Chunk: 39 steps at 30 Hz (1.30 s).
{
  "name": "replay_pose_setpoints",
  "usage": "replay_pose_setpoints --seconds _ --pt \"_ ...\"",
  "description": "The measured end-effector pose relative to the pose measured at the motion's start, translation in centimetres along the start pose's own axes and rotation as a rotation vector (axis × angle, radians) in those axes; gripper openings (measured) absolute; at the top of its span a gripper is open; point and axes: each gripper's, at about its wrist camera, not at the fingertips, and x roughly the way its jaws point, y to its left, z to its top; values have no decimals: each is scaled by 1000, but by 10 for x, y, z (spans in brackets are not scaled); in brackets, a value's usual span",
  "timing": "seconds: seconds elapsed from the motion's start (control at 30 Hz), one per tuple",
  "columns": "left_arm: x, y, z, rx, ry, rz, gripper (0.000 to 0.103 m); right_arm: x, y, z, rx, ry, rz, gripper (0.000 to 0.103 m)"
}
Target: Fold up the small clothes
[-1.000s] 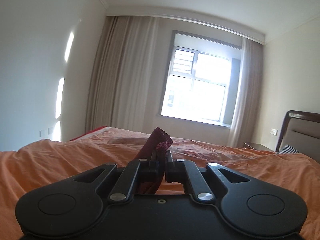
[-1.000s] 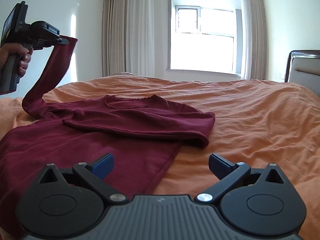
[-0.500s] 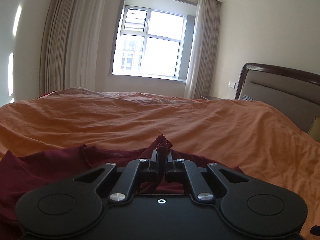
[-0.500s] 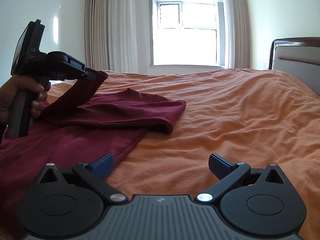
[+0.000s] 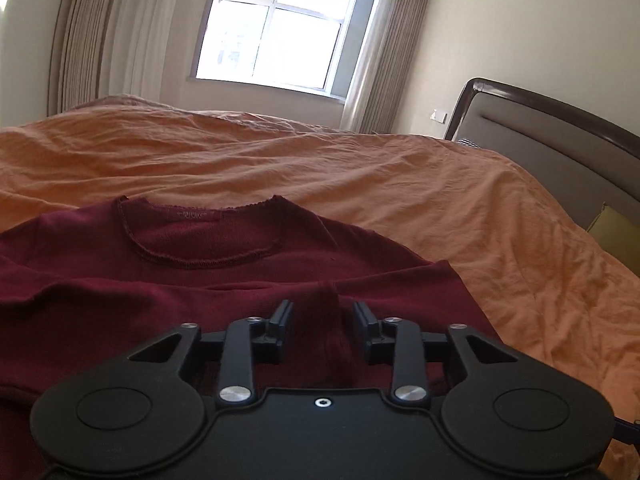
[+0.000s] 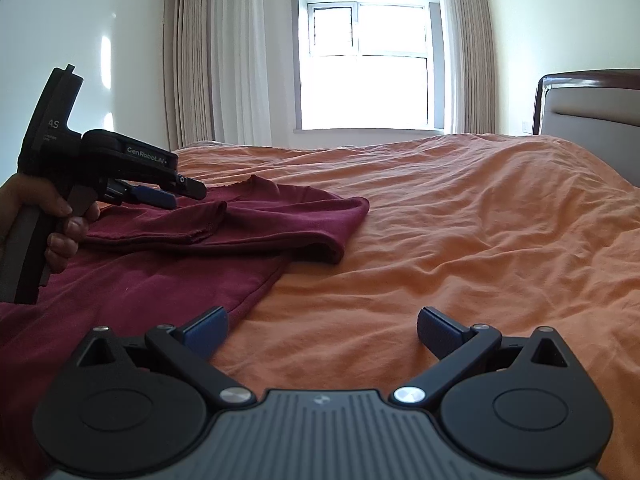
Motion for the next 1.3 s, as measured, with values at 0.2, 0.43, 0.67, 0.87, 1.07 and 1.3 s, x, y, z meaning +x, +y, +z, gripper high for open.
replay_pose_setpoints --seconds 0.2,0.43,0.67,0.87,1.07,1.3 --pt "-28 20 5 -44 18 -29 82 4 7 12 1 -15 29 103" --pt "-85 75 5 -20 16 130 99 27 33 40 -26 -14 159 103" --pt "-141 158 -19 -7 24 393 102 75 78 68 -107 24 269 91" --pt "-168 222 -28 -109 -3 440 102 129 91 86 -21 110 282 72" --pt "-155 249 -17 -118 -32 354 95 180 87 94 102 196 286 51" --pt "-124 267 -4 -178 -14 260 82 187 88 96 116 158 272 6"
